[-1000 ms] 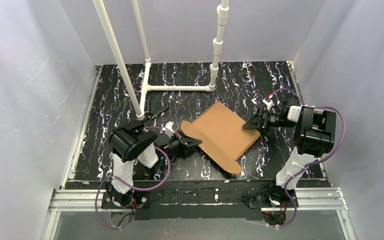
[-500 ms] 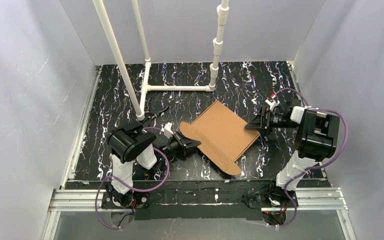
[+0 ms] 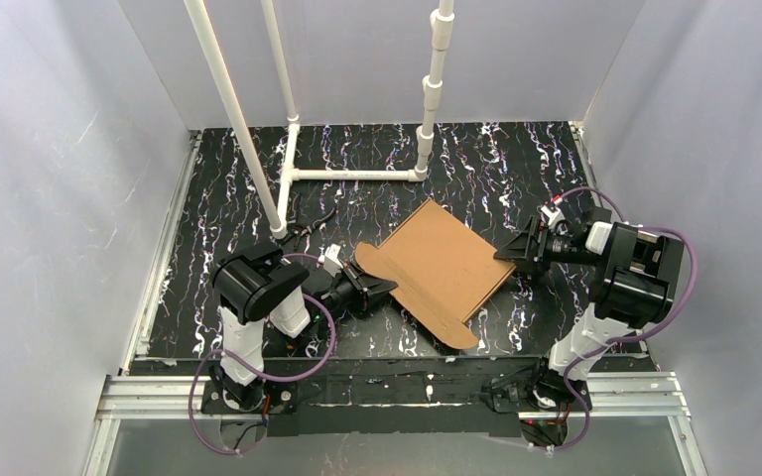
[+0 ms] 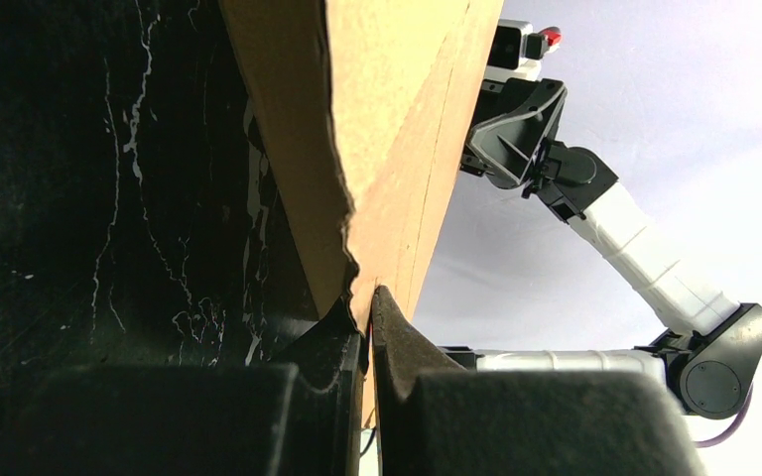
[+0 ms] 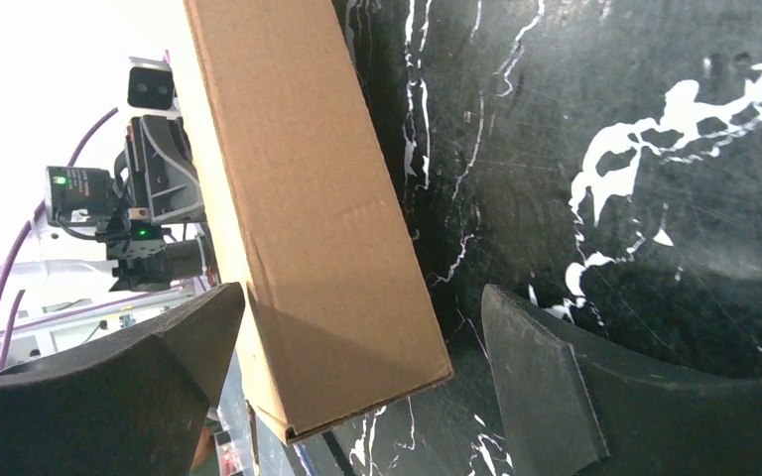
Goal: Fold the paper box
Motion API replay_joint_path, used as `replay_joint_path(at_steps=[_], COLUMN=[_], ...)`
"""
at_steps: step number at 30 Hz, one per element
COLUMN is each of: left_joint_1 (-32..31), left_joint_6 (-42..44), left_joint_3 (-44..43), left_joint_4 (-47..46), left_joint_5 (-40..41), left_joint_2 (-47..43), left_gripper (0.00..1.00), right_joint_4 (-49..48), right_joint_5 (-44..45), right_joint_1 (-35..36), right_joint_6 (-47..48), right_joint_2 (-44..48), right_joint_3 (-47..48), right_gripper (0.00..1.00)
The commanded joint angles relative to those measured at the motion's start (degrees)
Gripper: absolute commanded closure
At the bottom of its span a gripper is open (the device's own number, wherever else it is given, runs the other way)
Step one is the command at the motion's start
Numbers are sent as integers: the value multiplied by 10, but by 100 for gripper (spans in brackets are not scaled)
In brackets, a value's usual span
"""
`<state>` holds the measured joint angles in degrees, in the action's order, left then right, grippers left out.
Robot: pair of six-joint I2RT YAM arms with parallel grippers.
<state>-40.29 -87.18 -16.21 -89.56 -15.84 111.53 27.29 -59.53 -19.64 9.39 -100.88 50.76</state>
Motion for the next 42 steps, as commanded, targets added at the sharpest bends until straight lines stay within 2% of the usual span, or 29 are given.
replay_joint_path(at_steps=[1,6,14,23,36,40,42], left_joint_1=[-1,-1,-1,-2,-2,-2,-2], left_joint_6=[32,32,32,32,30,30,30], left_joint_3=[17,18,18,19,11,13,14], left_joint_4=[91,91,91,91,91,91,91], left_joint_5=[1,0,-2,-2,-3,-2,-1], left_joint_2=[2,2,3,2,3,2,2], left_gripper=[100,100,100,100,100,100,100], right_joint_4=[13,13,-80,-137,-142,-143,-145], right_joint_5=[-34,-35,-64,-88,-95,-100,-111], right_joint_1=[13,23,23,23,44,47,47], right_joint_6=[12,11,-72,-120,-107,-104,-103], right_joint_2=[-16,-31,-27,-46,-43,-49,-55], right_joint_3=[1,-3,-52,-86,-100,-100,-99], right_gripper=[2,2,2,2,2,13,23])
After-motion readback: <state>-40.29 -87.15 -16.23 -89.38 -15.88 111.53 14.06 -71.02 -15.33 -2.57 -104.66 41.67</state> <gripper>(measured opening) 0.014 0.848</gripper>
